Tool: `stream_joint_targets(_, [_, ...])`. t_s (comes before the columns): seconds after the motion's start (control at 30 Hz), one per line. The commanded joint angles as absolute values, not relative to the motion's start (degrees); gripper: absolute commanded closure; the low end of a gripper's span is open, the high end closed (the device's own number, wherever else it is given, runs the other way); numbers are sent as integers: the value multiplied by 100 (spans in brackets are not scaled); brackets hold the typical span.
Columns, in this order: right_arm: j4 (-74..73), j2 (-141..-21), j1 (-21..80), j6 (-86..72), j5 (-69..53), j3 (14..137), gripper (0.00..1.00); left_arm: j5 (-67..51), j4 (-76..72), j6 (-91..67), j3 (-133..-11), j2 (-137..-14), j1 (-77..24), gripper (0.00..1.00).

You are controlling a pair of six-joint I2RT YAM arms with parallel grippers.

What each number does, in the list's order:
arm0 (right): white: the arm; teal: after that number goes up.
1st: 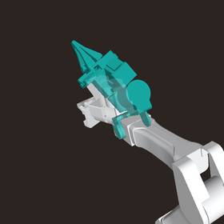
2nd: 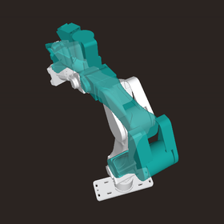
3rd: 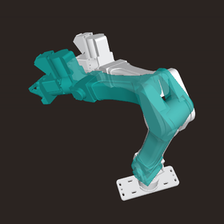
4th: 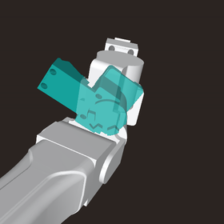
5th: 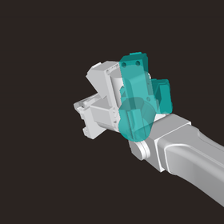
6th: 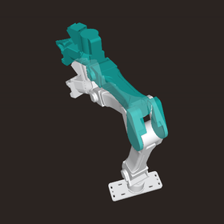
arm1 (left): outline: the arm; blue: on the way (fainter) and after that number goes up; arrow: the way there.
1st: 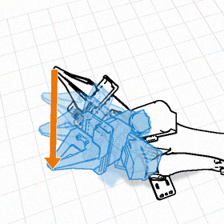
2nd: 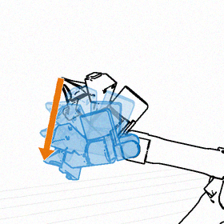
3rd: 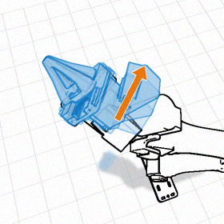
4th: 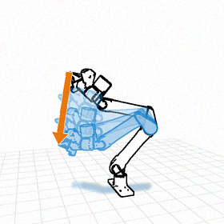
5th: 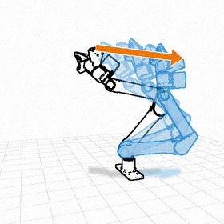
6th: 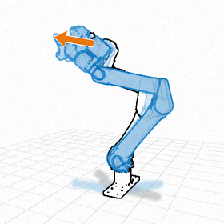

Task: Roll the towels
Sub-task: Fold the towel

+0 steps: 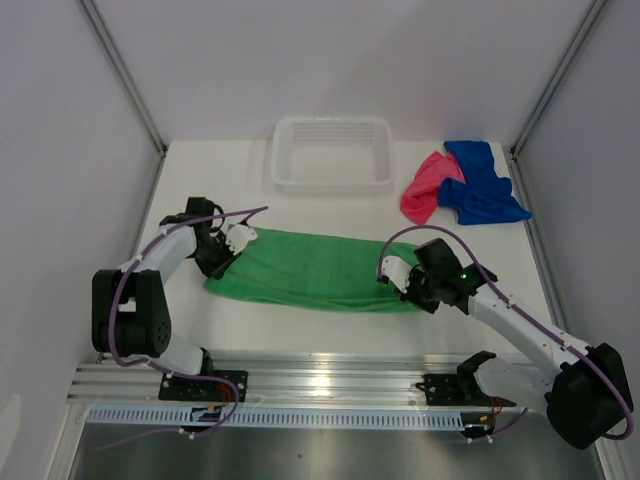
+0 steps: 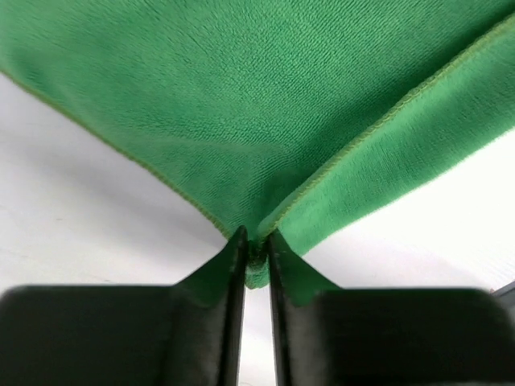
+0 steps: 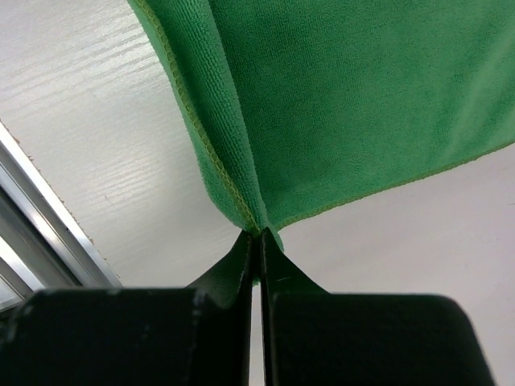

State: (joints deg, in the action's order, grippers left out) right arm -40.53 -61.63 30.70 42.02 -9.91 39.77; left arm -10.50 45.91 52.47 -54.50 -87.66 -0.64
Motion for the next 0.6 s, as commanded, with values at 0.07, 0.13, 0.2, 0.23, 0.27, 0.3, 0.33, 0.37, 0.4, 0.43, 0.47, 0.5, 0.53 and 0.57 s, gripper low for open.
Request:
stream_joint_targets(0.07, [-4122,-6240,3111,4201,-993,4184,100,-1433,4439,5054,-5317,-8349,-18,76])
stream_joint_targets(0.13, [-4122,-6266,3111,4219,-1011,4184,100,-1424,4482,5019,-5361,-8455,-18,90])
stream_joint_targets(0.2, [-4122,-6275,3120,4201,-1020,4192,100,-1415,4509,5010,-5379,-8587,-18,99])
stream_joint_targets(0.23, [-4122,-6267,3120,4192,-1011,4192,100,-1424,4483,4992,-5370,-8578,-18,99])
stream_joint_targets(0.27, [-4122,-6267,3120,4175,-1011,4201,100,-1441,4474,4983,-5335,-8552,139,99])
stream_joint_targets(0.3, [-4122,-6258,3120,4175,-1028,4201,100,-1424,4430,4940,-5309,-8465,141,99])
stream_joint_targets(0.33, [-4139,-6214,3120,4175,-1028,4210,100,-1415,4351,4826,-5300,-8412,149,99])
stream_joint_targets(0.37, [-4183,-6196,3120,4140,-1020,4219,100,-1398,4324,4756,-5291,-8342,176,99])
stream_joint_targets(0.4, [-4210,-6161,3120,4122,-1011,4271,100,-1397,4298,4685,-5291,-8132,202,99])
stream_joint_targets(0.43, [-4262,-6135,3120,4113,-1002,4306,100,-1397,4307,4519,-5282,-7999,246,99])
stream_joint_targets(0.47, [-4385,-6074,3120,4096,-1002,4341,100,-1432,4324,4465,-5256,-7850,324,99])
stream_joint_targets(0.5, [-4464,-6056,3129,4061,-1011,4385,100,-1450,4324,4430,-5064,-7501,351,99])
stream_joint_targets(0.53, [-4561,-6038,3129,4043,-1054,4447,100,-1441,4307,4412,-4984,-7306,369,99])
stream_joint_targets(0.57, [-4762,-6021,3146,4043,-1055,4465,100,-1450,4315,4421,-4879,-7095,378,99])
